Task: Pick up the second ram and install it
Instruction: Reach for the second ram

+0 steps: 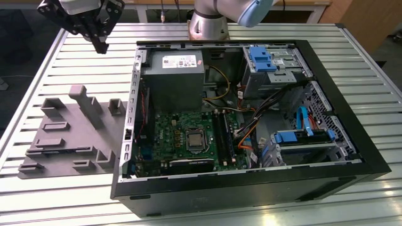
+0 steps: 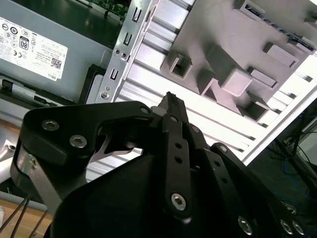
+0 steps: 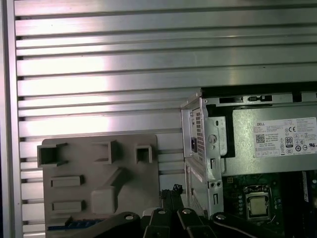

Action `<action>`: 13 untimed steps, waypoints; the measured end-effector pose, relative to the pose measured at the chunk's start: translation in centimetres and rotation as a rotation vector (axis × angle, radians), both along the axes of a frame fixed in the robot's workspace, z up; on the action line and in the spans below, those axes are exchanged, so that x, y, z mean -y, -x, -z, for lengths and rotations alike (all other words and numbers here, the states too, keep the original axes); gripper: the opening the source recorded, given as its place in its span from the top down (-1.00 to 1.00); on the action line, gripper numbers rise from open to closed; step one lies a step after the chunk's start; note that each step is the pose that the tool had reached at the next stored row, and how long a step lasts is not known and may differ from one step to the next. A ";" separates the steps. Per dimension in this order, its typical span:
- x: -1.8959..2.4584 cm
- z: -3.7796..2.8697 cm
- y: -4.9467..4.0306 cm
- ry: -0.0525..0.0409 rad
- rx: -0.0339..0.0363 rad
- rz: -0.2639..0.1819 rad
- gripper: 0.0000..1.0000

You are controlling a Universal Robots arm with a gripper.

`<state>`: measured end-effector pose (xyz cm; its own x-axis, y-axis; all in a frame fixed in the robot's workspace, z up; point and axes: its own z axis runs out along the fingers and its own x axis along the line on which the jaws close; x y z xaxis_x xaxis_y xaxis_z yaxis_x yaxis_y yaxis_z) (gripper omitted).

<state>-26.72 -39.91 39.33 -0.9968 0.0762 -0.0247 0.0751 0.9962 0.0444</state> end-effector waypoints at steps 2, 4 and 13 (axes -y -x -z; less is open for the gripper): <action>0.00 0.00 0.16 -0.0001 0.0001 0.000 0.79; 0.00 0.00 0.29 -0.0001 0.0001 0.000 0.79; 0.00 0.00 0.89 0.0000 0.0000 0.000 0.79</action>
